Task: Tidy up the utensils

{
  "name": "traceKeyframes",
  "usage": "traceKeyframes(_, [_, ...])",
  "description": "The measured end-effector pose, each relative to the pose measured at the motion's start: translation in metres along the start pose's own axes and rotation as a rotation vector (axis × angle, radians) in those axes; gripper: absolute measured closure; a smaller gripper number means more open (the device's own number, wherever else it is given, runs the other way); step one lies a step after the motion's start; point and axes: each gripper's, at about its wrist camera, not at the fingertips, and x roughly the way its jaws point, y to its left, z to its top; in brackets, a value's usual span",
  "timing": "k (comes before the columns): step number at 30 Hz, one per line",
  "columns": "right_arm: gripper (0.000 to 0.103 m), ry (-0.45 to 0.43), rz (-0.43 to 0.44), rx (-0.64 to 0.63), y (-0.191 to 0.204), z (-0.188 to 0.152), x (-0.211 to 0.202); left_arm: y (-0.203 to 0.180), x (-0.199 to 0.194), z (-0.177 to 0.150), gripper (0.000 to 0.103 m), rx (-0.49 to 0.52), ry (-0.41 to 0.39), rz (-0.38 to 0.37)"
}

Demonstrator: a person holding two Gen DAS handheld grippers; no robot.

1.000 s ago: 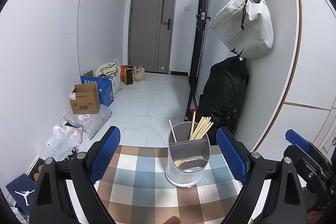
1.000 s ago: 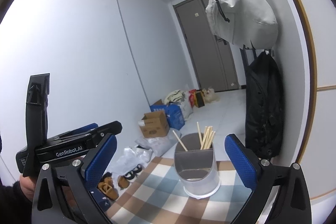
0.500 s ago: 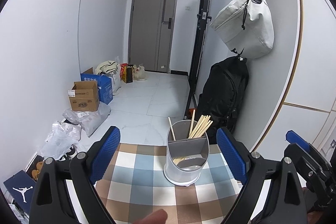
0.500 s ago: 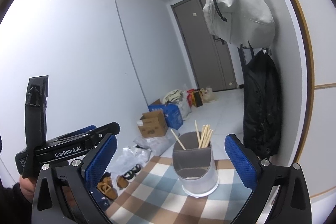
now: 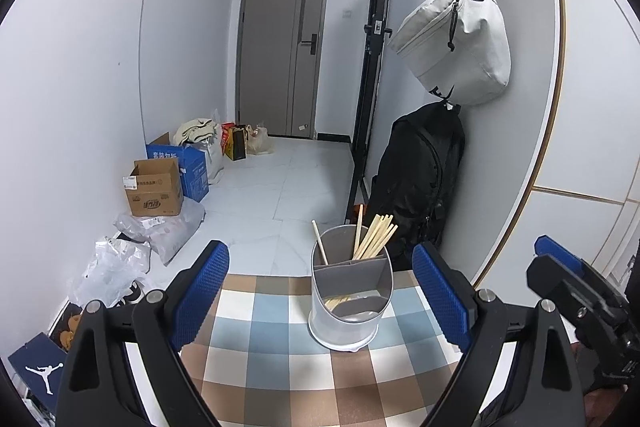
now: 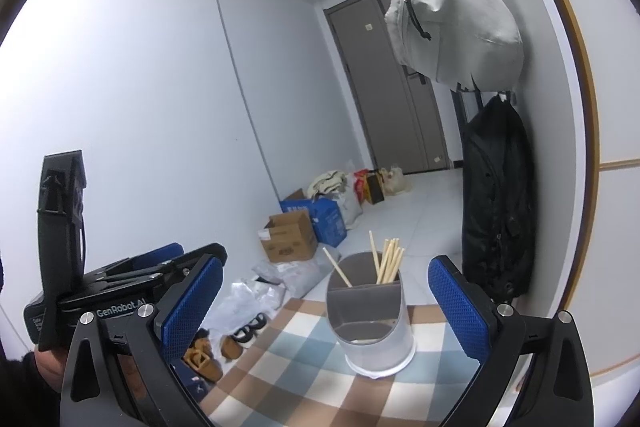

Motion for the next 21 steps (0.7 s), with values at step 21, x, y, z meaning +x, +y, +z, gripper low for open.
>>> traceKeyframes(21, [0.000, 0.012, -0.003, 0.002, -0.003, 0.001, 0.006, 0.000, 0.011, 0.002, 0.013, -0.006, 0.028, -0.022])
